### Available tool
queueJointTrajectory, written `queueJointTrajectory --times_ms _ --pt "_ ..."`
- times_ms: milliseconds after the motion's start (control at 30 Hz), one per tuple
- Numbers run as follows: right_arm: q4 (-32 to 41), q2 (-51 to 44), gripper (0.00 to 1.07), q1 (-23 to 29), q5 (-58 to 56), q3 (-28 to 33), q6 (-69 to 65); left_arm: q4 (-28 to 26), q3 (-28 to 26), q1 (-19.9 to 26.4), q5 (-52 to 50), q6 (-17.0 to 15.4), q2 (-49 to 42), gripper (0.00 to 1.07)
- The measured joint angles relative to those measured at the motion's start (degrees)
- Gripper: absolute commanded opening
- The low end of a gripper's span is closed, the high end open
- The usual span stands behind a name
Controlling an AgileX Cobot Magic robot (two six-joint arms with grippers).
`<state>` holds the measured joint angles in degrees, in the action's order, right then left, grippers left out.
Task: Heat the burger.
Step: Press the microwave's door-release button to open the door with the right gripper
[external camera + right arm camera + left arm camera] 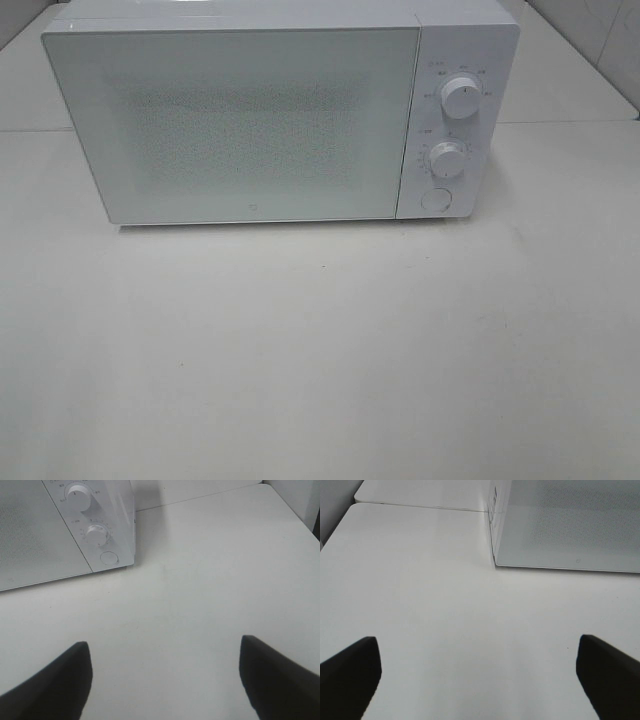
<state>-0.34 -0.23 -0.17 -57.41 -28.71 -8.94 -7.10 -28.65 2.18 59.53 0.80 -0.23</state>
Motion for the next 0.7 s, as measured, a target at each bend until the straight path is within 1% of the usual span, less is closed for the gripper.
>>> queueJointTrajectory --times_ms 367,500,567,633,700 --pt "0.0 0.0 0.76 0.0 0.0 0.0 0.0 0.0 0.0 0.0 0.0 0.0 0.0 0.98" --pt "0.0 0.2 0.76 0.0 0.1 -1.4 0.2 0.0 0.0 0.0 0.0 0.0 0.0 0.98" --pt "0.3 0.6 0.76 0.0 0.9 -1.8 0.2 0.0 0.0 0.0 0.0 0.0 0.0 0.98" --pt "0.3 3.4 0.76 0.0 5.2 -2.0 0.3 0.0 0.0 0.0 0.0 0.0 0.0 0.98" --pt "0.3 4.1 0.76 0.0 6.5 -2.0 0.3 0.0 0.0 0.0 0.0 0.0 0.0 0.98"
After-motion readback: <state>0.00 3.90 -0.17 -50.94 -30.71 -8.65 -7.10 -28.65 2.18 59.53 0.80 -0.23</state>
